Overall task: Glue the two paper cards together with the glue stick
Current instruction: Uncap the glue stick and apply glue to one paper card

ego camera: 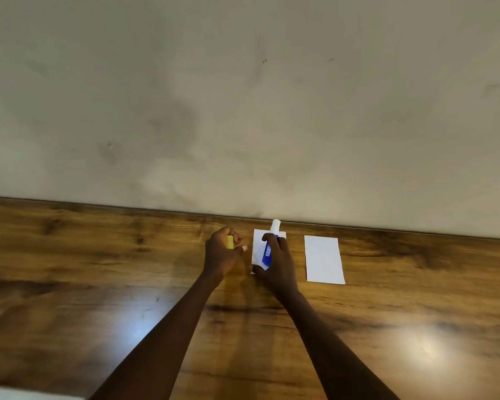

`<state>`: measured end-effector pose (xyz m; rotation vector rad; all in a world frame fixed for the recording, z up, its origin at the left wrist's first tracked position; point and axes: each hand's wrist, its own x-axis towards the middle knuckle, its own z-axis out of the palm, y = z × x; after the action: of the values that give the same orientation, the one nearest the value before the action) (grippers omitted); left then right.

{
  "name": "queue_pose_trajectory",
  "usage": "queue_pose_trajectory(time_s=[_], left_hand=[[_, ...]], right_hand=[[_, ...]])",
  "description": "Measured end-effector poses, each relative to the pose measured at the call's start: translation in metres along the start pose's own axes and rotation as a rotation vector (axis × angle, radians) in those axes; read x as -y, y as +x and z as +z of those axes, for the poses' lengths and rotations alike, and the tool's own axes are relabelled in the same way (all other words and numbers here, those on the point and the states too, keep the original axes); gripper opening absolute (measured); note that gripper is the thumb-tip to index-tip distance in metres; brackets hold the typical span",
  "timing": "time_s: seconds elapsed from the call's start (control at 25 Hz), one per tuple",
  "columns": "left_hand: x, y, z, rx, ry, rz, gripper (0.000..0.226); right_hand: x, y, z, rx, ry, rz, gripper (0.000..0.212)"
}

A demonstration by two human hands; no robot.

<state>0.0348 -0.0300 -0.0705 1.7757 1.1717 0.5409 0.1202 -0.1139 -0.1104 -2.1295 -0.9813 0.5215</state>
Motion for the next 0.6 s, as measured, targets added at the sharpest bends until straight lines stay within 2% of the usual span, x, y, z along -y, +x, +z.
queue_pose_trajectory(time_s=[0.12,0.24,0.36,0.6], left_hand=[[0.004,-0.008,0.001,-0.043,-0.022,-0.015,0.033],[0.010,-0.022,0.003,-0.045,-0.010,-0.025,0.021],[0.018,-0.033,0.004,-0.021,0.047,0.001,0.020],[0.034,-0.041,0.008,-0.091,0.061,-0.041,0.036]], right_hand=[[-0.008,-0.014,-0.007,0.036,0.070,-0.030,0.066],[-0.018,-0.030,-0.015,0.135,0.059,-0.072,0.070],[-0.024,-0.040,-0.022,0.209,0.013,-0.123,0.070],[-0.017,-0.032,-0.023,0.164,0.065,-0.174,0.060]])
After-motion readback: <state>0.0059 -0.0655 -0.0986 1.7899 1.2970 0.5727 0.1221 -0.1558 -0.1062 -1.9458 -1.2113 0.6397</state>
